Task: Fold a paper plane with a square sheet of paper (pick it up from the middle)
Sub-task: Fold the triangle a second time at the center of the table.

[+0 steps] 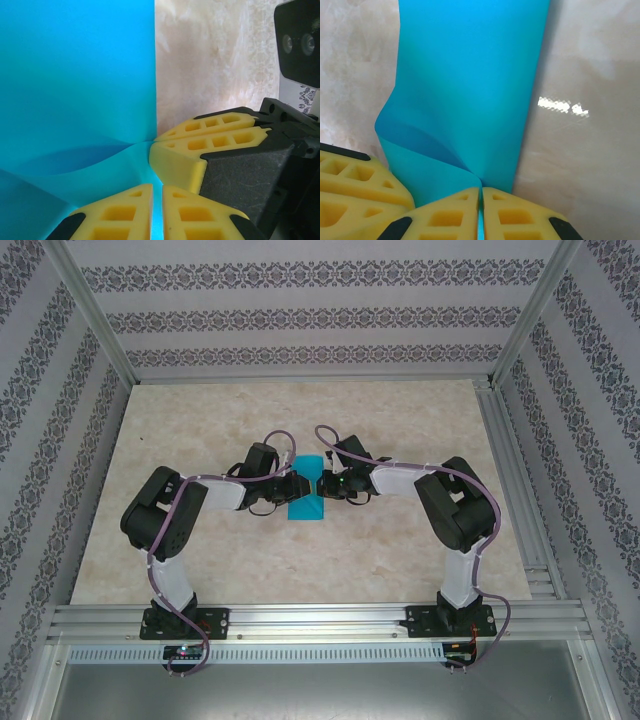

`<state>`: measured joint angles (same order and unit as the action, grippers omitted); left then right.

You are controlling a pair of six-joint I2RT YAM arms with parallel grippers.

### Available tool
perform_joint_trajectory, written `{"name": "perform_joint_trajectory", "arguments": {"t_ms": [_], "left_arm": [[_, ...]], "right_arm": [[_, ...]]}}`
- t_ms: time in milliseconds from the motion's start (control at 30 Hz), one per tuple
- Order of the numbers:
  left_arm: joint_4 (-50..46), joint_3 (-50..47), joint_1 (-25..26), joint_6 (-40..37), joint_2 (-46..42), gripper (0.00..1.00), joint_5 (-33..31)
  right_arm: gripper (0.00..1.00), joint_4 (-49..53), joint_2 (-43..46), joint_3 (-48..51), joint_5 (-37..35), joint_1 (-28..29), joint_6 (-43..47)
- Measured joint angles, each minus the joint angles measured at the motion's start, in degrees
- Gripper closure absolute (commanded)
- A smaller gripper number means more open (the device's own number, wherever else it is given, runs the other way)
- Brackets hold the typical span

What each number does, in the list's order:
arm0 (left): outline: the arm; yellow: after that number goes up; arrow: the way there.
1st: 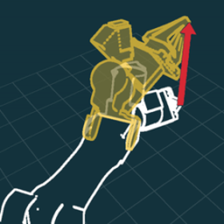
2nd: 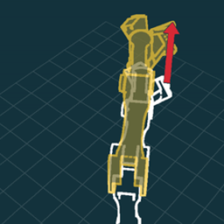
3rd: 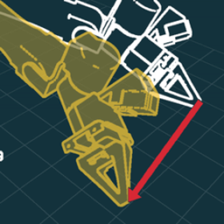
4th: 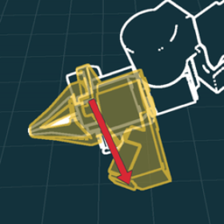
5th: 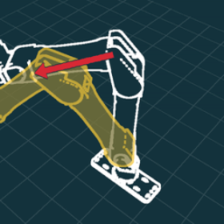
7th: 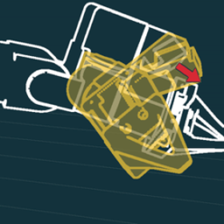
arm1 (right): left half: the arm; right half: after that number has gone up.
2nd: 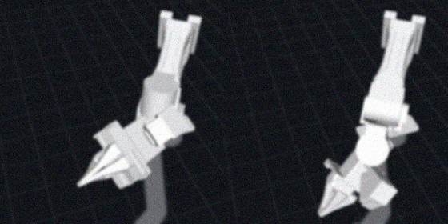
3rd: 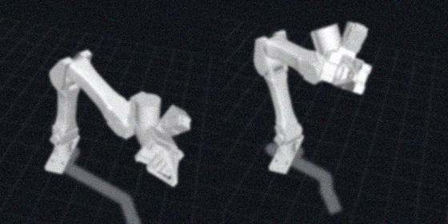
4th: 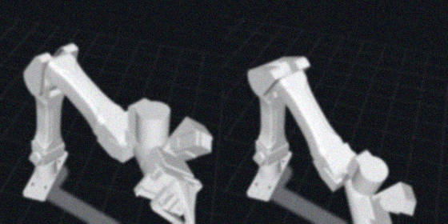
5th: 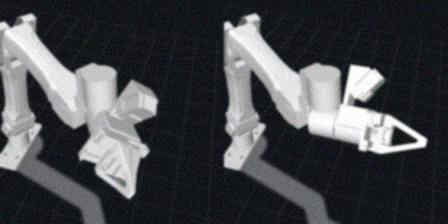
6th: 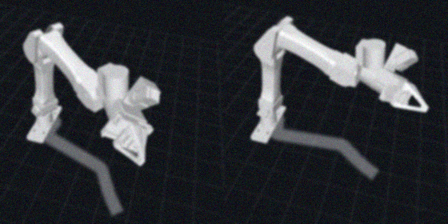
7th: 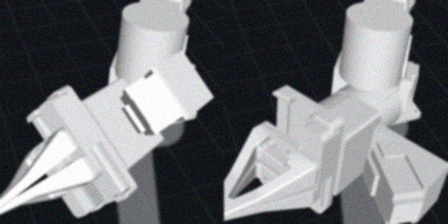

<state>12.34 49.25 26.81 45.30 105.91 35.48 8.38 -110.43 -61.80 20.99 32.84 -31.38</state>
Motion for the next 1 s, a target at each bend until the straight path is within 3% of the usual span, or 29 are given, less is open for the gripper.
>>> {"name": "perform_joint_trajectory", "arguments": {"t_ms": [1000], "left_arm": [[-2.6, 1.2, 0.1, -1.1, 1.6, 0.86, -0.4]], "right_arm": [[0.89, 0.2, -0.7, -0.6, -1.5, 0.0, 0.0]]}}
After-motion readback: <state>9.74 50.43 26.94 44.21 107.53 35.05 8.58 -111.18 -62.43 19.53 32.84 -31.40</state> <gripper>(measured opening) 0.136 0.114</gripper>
